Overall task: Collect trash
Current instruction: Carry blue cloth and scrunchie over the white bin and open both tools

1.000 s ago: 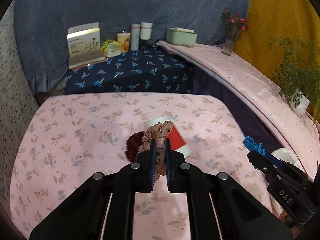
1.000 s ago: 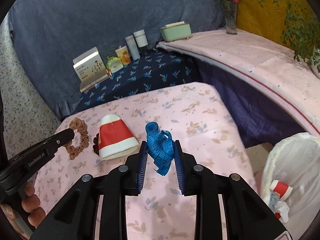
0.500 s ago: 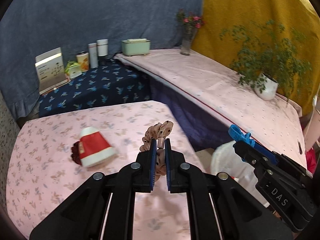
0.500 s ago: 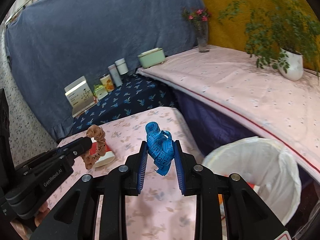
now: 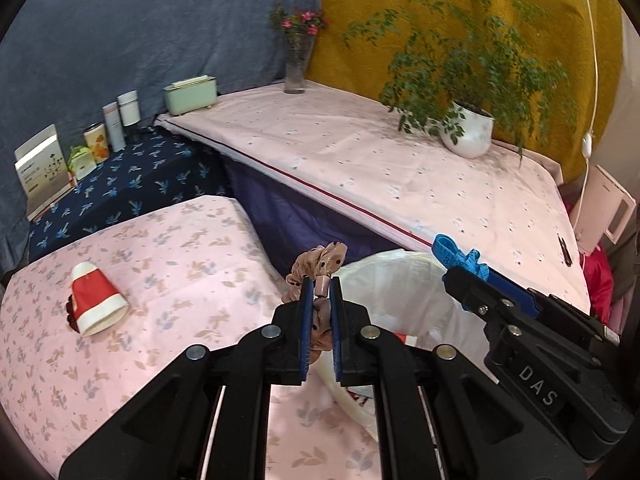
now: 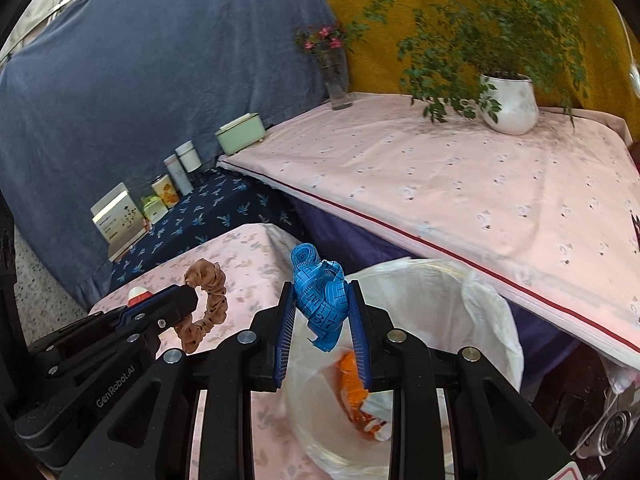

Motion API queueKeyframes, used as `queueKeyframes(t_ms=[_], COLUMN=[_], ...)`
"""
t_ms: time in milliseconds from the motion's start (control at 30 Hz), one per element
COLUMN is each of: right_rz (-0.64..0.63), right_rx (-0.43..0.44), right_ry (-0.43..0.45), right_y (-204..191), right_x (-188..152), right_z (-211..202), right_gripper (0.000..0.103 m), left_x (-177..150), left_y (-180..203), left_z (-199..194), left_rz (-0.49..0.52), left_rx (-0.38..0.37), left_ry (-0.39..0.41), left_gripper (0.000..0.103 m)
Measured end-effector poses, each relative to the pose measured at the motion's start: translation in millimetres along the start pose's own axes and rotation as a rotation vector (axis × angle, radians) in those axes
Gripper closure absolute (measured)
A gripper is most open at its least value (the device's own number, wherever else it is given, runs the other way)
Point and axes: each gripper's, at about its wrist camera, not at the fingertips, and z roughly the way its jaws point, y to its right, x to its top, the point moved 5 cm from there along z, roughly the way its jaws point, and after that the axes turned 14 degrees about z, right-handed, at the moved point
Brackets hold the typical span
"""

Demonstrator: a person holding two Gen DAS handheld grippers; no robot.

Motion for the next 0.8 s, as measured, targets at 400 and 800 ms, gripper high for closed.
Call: queueKeyframes(t_ms=[400, 800], right_rz=[0.062, 0.109], right_rx=[-0.043, -0.078], right_ry=[-0.008, 0.030], right_y=[47, 64], right_x=[1, 7], right_z=[2, -6], right_gripper=[0.078, 0.063], left_x=[0, 3], left_y=[48, 50], left_z=[25, 26], left_rz=[0.059, 0.025], left_rx=[-0.054, -0.044], left_ry=[-0.042, -0.037], left_gripper=[0.093, 0.056])
